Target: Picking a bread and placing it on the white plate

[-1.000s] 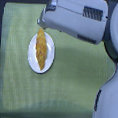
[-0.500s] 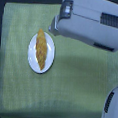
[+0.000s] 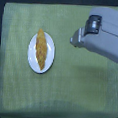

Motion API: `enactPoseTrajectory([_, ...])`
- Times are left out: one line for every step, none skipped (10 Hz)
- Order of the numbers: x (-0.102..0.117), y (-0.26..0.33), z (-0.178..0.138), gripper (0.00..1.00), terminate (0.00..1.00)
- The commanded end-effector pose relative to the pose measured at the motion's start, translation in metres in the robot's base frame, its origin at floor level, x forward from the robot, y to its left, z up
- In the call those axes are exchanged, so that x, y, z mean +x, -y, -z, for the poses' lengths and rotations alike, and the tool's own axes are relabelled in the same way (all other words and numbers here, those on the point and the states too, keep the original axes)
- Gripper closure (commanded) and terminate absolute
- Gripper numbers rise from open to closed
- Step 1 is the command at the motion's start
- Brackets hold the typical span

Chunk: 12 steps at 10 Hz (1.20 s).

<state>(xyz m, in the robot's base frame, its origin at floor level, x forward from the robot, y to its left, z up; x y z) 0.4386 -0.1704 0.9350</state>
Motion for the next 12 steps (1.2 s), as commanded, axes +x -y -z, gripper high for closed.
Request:
enactPoseTrajectory([-0.009, 0.095, 0.005, 0.00, 0.00])
enactPoseTrajectory([-0.002, 0.110, 0.002, 0.00, 0.00])
enactPoseTrajectory([0.000, 0.112, 0.002, 0.00, 0.00])
enactPoseTrajectory([0.003, 0.124, -0.002, 0.00, 0.00])
enactPoseTrajectory([0.005, 0.130, -0.005, 0.00, 0.00])
enactPoseTrajectory([0.011, 0.140, -0.008, 0.00, 0.00])
enactPoseTrajectory([0.013, 0.141, -0.010, 0.00, 0.00])
enactPoseTrajectory([0.015, 0.141, -0.011, 0.00, 0.00])
enactPoseTrajectory([0.016, 0.140, -0.010, 0.00, 0.00])
enactPoseTrajectory([0.016, 0.139, -0.009, 0.00, 0.00])
enactPoseTrajectory([0.016, 0.140, -0.009, 0.00, 0.00])
enactPoseTrajectory([0.017, 0.139, -0.007, 0.00, 0.00])
